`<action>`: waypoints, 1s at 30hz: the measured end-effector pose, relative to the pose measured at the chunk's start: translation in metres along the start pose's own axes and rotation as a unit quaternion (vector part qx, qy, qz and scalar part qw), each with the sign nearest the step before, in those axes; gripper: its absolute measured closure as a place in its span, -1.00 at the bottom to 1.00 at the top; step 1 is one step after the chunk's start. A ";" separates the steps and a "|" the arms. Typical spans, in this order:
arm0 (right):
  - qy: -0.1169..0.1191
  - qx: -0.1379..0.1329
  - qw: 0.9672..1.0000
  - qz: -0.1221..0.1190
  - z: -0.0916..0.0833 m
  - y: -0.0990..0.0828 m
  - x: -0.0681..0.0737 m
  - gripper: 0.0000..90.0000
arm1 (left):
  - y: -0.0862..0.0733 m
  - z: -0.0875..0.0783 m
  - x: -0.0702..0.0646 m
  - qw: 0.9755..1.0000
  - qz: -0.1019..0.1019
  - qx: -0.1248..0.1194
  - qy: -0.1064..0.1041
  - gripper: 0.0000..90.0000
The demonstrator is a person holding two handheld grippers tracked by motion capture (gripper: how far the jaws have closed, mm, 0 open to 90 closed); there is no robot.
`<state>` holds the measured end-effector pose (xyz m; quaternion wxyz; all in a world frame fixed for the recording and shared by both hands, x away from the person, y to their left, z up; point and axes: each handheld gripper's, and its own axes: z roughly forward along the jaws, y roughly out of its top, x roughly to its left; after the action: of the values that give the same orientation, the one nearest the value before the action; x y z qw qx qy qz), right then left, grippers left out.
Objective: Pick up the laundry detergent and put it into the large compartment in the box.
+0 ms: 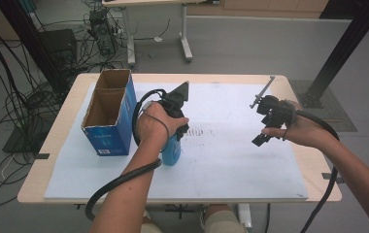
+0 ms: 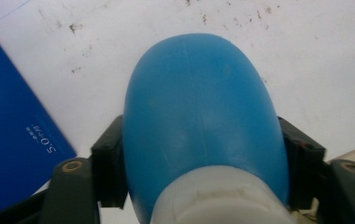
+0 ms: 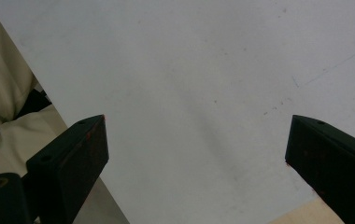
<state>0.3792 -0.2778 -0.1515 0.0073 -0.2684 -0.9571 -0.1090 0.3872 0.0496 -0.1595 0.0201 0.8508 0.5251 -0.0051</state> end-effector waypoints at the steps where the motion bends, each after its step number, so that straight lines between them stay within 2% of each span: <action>1: 0.000 0.000 1.000 0.000 0.000 0.000 0.000 -0.87 | 0.000 0.000 0.000 1.000 0.000 0.000 0.001 -0.22; 11: 0.001 0.000 1.000 -0.001 0.002 -0.001 0.000 -0.87 | 0.002 0.000 -0.002 1.000 -0.007 0.004 0.004 -0.20; 19: 0.001 0.002 1.000 0.001 0.004 0.000 0.000 -0.87 | 0.002 0.000 -0.001 1.000 0.003 0.005 0.005 -0.20; 30: 0.001 0.003 1.000 0.003 0.005 0.001 -0.001 -0.87 | 0.003 0.000 -0.004 1.000 0.001 0.009 0.008 -0.20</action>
<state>0.3809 -0.2771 -0.1559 0.0096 -0.2708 -0.9567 -0.1061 0.3886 0.0446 -0.1592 0.0085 0.8516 0.5242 -0.0029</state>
